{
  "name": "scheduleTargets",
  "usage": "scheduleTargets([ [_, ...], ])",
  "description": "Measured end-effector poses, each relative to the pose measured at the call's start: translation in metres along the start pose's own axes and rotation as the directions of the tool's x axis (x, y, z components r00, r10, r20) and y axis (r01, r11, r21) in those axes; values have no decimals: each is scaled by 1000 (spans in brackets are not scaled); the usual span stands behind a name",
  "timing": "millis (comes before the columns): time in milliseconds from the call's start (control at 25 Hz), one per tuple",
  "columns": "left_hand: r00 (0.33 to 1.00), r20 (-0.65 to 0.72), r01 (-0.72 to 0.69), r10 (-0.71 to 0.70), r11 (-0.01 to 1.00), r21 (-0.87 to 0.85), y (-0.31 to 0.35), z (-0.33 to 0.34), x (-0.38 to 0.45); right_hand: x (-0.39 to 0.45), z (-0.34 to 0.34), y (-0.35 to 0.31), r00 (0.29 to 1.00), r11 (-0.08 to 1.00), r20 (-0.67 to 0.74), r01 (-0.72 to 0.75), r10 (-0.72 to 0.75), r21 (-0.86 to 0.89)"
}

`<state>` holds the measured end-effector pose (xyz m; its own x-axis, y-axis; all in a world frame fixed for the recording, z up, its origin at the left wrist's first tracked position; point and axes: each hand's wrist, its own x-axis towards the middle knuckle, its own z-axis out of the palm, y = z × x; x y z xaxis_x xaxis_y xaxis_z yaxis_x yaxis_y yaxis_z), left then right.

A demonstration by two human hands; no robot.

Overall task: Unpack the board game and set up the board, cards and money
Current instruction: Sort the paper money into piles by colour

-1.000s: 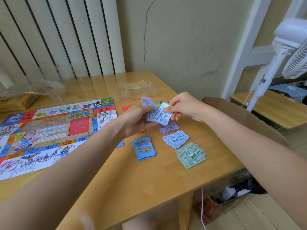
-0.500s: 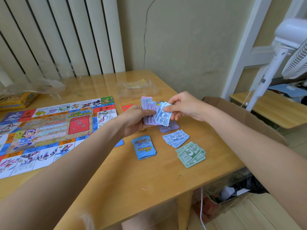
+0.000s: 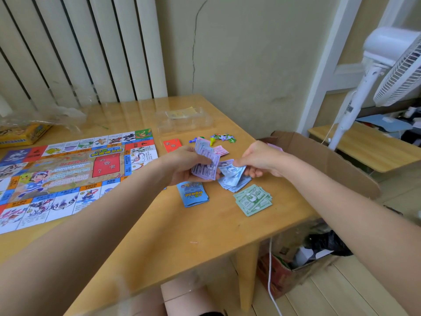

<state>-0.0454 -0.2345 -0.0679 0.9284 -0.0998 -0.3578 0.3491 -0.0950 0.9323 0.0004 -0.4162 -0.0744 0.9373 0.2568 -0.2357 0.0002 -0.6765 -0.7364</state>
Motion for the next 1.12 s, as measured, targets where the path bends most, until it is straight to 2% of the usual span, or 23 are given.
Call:
scheduleTargets([
  [40,1000,-2,20,-20,999,42,-1,-1,-2,-1,4,2,999,997,-41,-5,2,-76],
  [120,998,-3,67,-67,991,113,-3,-3,-6,-4,9,2,996,942,-85,-2,-28,-336],
  [200,995,10,100,-102,985,137,-4,-2,-8,-7,11,0,989,804,-125,-11,-79,-594],
  [280,994,14,106,-108,987,120,-4,0,-10,-10,9,-2,975,707,-181,-35,-132,-706],
  [360,994,21,107,-110,990,92,-3,1,-10,-12,2,-4,978,725,-166,-20,-130,-688],
  [480,990,35,131,-133,989,61,-2,4,-8,-11,-5,-4,1000,912,7,12,-10,-410],
  [560,988,60,140,-142,989,47,-2,9,-8,-10,-6,-3,995,953,103,16,16,-303],
  [760,985,82,146,-149,988,42,0,11,-8,-9,-12,-4,977,952,214,77,-12,-297],
  [960,985,63,163,-162,986,-16,-3,10,-9,-12,-13,-11,941,850,332,229,-68,-475],
  [1120,986,51,161,-159,986,-36,-2,13,-8,-8,-9,-12,930,808,364,256,-56,-530],
])
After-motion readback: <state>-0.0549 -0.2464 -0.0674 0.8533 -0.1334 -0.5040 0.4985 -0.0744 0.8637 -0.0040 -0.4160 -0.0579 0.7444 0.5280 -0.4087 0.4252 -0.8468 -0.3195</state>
